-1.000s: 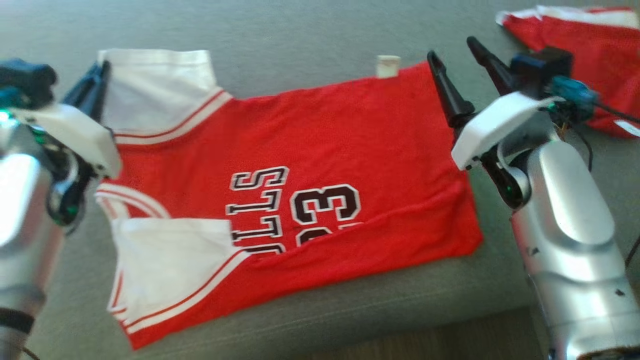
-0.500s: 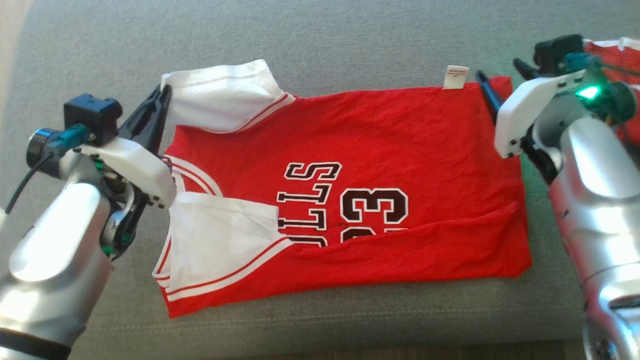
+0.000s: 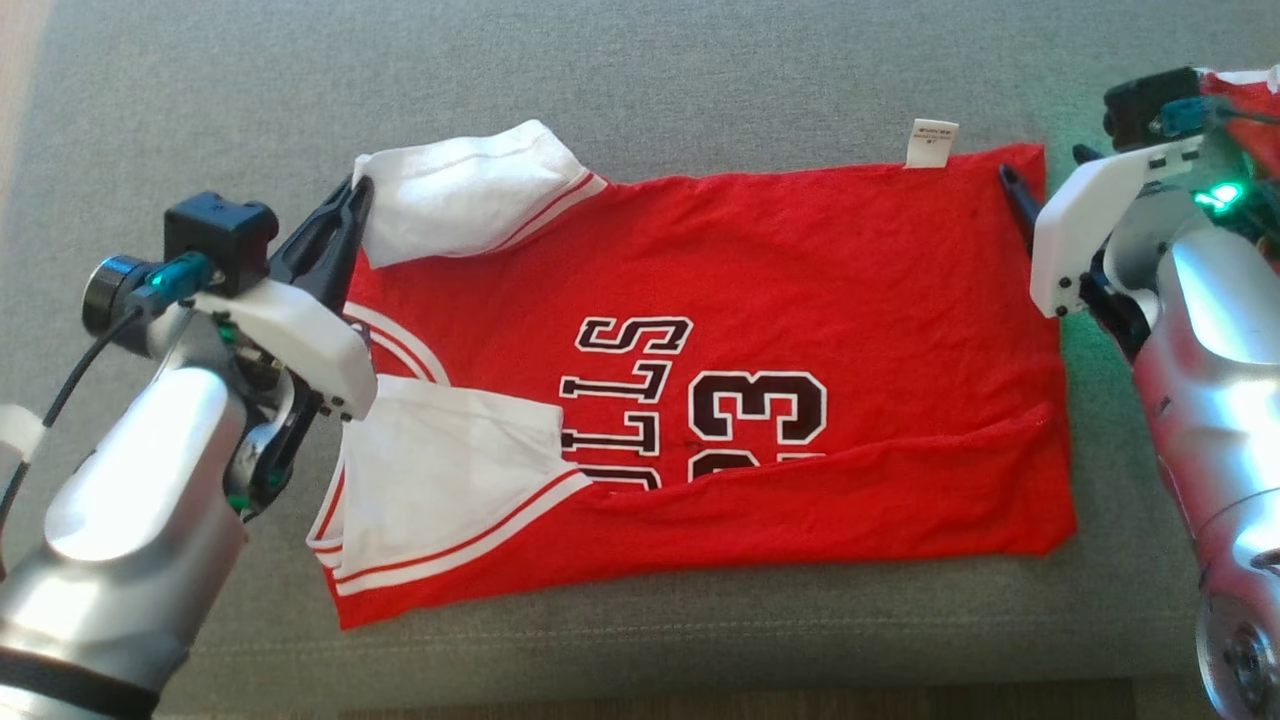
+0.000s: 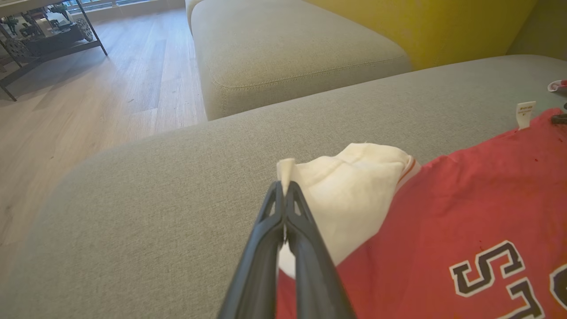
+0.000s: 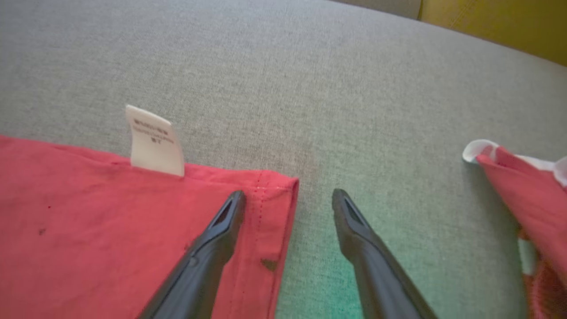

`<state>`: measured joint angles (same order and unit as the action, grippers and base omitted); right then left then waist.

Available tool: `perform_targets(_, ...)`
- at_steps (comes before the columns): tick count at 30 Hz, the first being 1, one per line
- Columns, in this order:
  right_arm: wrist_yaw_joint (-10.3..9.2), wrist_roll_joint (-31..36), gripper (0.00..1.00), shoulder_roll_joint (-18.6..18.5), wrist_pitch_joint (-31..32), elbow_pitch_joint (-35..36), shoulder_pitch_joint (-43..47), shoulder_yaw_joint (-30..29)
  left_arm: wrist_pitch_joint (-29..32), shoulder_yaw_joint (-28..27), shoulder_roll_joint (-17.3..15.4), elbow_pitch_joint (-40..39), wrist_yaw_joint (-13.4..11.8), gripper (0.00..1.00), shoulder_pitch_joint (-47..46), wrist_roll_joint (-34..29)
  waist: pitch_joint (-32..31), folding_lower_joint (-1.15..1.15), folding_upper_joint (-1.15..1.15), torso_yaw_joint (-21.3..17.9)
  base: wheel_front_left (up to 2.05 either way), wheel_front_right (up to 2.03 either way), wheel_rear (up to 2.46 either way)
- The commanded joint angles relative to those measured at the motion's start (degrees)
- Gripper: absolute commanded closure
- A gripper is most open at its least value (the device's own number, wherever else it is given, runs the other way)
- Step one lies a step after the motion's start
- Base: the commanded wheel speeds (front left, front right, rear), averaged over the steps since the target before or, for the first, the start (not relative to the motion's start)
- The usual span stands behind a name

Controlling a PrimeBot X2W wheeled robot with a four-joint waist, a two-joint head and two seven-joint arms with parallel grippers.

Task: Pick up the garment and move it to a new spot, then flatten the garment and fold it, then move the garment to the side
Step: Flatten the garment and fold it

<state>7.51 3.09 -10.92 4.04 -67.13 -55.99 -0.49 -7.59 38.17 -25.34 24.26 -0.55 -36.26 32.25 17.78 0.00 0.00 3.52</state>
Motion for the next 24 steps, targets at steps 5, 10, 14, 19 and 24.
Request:
perform_targets(5, -0.02, 1.1, 0.0, 0.4, -1.4, -0.8, -3.0, 0.1, 0.0, -2.1, -2.2, -0.9, -0.1, 1.0, -3.6, -0.4, 0.2, 0.0, 0.0, -0.1, 0.0, 0.0, 0.0)
perform_targets(10, -0.02, 1.5, 0.0, 0.8, -3.6, -2.2, -3.7, 2.0, 0.1, -1.8, -2.2, -0.7, -0.1, 1.0, -4.0, -0.3, 0.4, 0.0, 0.0, -0.1, 0.0, 0.0, 0.0)
perform_targets(14, -0.02, 1.0, 0.0, 0.2, -5.0, -3.2, -4.5, 3.0, 0.2, -1.6, -2.2, -0.6, 0.1, 1.0, -4.3, -0.3, 0.6, 0.0, 0.0, 0.3, 0.0, 0.0, 0.0)
perform_targets(19, -0.02, -0.5, 0.18, 0.2, -4.1, -4.6, -5.0, 3.6, 0.1, -1.3, -2.1, -0.3, 0.2, 1.0, -4.8, -0.2, 0.8, 0.0, 0.0, 0.7, 0.0, 0.0, 0.0)
perform_targets(24, -0.02, -2.8, 1.0, -0.2, -3.0, -5.5, -5.0, 5.7, 0.4, -0.9, -1.8, -0.3, 0.3, 1.0, -5.2, -0.2, 0.7, 0.0, 0.0, 1.1, 0.0, 0.0, 0.0)
